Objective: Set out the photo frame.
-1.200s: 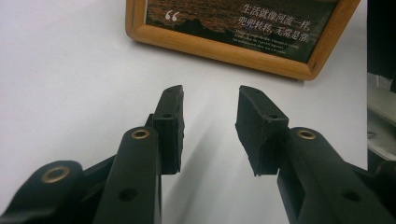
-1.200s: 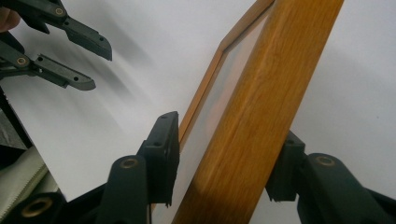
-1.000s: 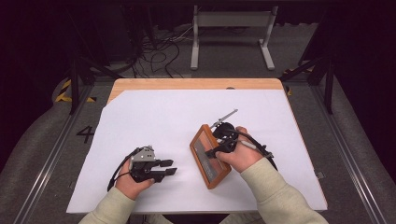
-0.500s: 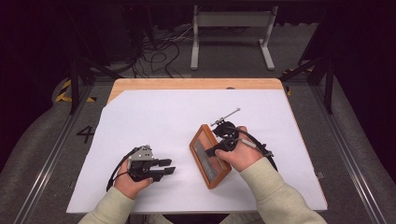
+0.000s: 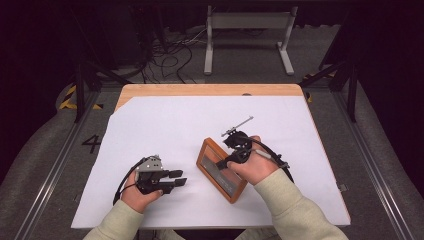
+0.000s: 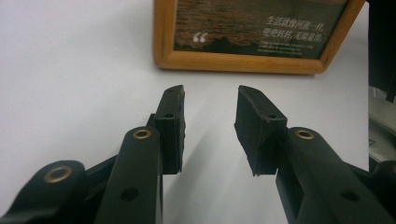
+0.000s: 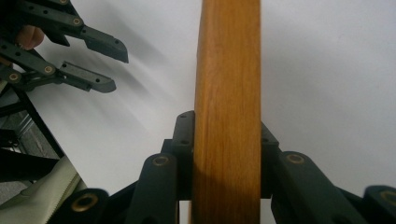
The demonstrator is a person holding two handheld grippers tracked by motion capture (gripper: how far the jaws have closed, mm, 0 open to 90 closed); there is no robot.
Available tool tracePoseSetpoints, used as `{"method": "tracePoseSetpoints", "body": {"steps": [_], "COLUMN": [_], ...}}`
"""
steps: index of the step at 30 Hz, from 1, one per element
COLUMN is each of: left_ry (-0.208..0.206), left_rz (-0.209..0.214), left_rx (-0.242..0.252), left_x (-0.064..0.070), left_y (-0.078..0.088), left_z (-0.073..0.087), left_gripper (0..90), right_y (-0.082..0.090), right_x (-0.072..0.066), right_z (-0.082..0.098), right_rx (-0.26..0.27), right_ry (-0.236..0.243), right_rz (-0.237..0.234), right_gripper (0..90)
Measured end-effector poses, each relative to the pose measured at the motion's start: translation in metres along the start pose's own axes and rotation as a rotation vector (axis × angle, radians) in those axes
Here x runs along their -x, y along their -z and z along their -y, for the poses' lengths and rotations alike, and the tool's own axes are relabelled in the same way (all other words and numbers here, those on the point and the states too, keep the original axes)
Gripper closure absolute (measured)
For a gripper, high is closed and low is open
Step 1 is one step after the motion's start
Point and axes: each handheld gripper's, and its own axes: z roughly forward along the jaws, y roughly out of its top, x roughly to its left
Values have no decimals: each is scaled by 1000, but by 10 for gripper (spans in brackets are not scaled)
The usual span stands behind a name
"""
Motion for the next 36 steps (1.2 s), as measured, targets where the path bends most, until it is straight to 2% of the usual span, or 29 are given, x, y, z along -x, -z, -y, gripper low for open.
{"method": "tracePoseSetpoints", "body": {"steps": [5, 7, 10, 17, 18, 19, 20, 21, 25, 27, 28, 30, 31, 36], "left_ry": [12, 36, 46, 75, 78, 70, 80, 82, 88, 91, 91, 91, 91, 88], "left_rz": [-15, -29, -46, -95, -102, -104, -110, -114, -124, -124, -124, -127, -125, -129], "left_rx": [12, 22, 42, 56, 58, 59, 61, 67, 69, 70, 70, 66, 65, 63], "left_x": [-3, -5, -8, -12, -12, -12, -12, -12, -12, -11, -11, -11, -10, -11], "left_y": [4, 7, 13, 19, 21, 22, 23, 24, 28, 29, 29, 29, 28, 30], "left_z": [1, 2, 4, 8, 9, 9, 9, 10, 13, 14, 14, 14, 15, 16], "left_gripper": [618, 599, 569, 467, 465, 465, 462, 461, 460, 461, 461, 462, 463, 467], "right_y": [9, 14, 24, 43, 46, 46, 47, 50, 56, 58, 58, 59, 60, 55], "right_x": [-2, -3, -6, -9, -9, -9, -9, -9, -8, -7, -7, -5, -2, 6], "right_z": [-2, -4, -8, -24, -26, -26, -28, -33, -40, -43, -43, -47, -50, -54], "right_rx": [2, 14, 20, 2, -3, -3, -5, -18, -46, -54, -54, -63, -75, -78], "right_ry": [24, 45, 93, 276, 315, 315, 337, 399, 519, 553, 553, 598, 646, 731], "right_rz": [-10, -17, -9, 20, 23, 23, 27, 35, 55, 54, 54, 46, 43, 22], "right_gripper": [710, 710, 710, 709, 710, 710, 709, 709, 709, 709, 709, 709, 709, 709]}}
